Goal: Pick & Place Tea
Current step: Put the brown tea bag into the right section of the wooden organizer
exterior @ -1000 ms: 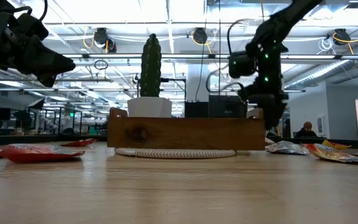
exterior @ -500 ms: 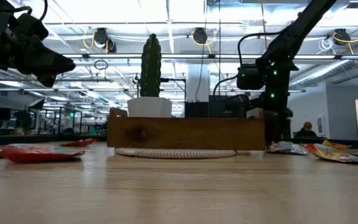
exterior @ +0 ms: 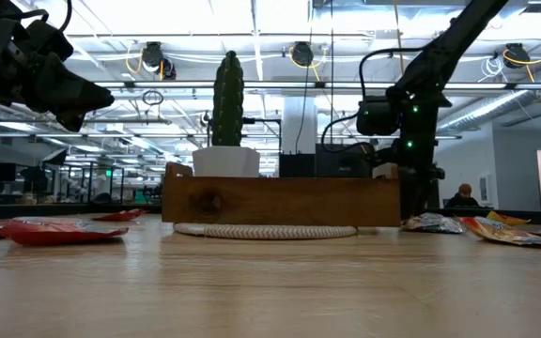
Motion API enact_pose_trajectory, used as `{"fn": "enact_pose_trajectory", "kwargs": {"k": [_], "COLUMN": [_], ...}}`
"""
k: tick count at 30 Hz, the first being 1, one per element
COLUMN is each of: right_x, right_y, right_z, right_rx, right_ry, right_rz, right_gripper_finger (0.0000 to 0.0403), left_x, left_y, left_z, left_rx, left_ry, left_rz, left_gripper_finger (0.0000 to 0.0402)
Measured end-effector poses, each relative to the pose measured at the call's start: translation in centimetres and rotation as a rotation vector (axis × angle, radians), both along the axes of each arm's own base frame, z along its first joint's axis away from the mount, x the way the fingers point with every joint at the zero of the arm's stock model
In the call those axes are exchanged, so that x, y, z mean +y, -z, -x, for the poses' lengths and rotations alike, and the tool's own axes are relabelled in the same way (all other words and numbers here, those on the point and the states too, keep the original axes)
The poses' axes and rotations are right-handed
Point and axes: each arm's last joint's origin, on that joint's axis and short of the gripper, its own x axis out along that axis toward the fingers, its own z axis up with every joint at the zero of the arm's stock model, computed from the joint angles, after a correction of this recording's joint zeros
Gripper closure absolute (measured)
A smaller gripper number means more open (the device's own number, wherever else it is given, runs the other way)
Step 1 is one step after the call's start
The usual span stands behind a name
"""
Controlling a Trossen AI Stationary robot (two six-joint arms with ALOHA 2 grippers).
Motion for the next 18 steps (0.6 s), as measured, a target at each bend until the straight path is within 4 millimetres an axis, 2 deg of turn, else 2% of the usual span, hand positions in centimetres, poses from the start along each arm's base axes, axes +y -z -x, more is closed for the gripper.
{"fn": "enact_pose_trajectory", "kwargs": {"k": [8, 13, 18], "right_x": [0.1, 1.3, 3.9], "right_y": [-0.1, -1.4, -5.1], "right_z": [-0.1, -0.6, -1.9], "right_rx": [0.017, 0.016, -0.063], "right_ry": [-0.026, -0.094, -0.259], "right_rz": [0.021, 0.083, 0.224], "right_gripper_finger": [0.0389, 0.0399, 0.0402], "left_x": [0.0, 0.0, 0.0], "left_y": [0.0, 0.0, 0.0], "left_z": [0.0, 0.0, 0.0], "left_rx": [0.000, 0.000, 0.000], "left_ry": [0.000, 0.000, -0.001], "left_rz": [0.000, 0.000, 0.000], "left_gripper_finger": [0.0344, 0.0344, 0.0344]}}
